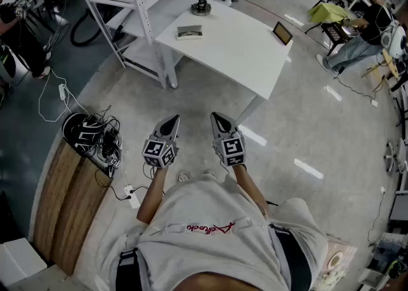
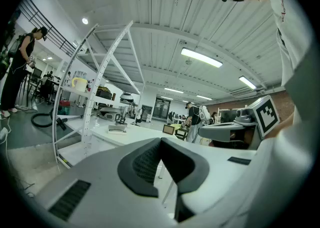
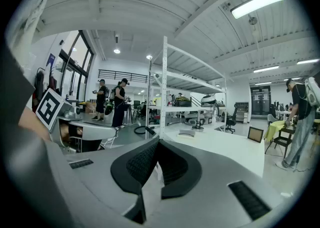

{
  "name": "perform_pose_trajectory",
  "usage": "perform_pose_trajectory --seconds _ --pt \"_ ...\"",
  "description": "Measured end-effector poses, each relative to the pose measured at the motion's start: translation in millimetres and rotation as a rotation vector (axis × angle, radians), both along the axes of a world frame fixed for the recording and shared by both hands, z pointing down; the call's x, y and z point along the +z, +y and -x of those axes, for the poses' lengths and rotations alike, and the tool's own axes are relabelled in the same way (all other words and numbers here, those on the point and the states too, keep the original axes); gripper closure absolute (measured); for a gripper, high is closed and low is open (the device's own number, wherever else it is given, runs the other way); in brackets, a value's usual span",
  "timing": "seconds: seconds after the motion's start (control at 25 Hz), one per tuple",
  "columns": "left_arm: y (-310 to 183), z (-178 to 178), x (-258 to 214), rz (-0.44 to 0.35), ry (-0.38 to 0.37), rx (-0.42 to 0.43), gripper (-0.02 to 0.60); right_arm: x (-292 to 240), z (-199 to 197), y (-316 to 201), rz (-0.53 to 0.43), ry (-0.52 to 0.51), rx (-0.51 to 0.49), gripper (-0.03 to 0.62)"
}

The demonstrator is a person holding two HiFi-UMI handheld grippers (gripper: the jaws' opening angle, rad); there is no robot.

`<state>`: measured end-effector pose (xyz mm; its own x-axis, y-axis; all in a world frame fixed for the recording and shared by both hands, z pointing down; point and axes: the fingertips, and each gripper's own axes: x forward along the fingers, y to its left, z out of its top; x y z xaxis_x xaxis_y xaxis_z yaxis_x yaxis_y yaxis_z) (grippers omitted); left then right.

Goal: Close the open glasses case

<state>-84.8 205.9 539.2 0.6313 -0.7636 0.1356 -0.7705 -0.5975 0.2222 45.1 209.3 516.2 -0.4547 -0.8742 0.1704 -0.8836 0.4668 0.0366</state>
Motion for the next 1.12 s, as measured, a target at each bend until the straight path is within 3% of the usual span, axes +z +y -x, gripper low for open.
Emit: perform_pose_trajectory --seconds 0.56,1.12 --pt "2.4 -13.5 -5.7 -0.009 -0.016 -0.006 0.557 -6.0 -8.9 1.9 -0.011 -0.038 -0.025 0.565" --pt "19.2 -56.0 4.1 0.001 -0.013 -0.012 0.557 0.0 -36.3 12.5 -0.001 -0.025 -0.073 0.565"
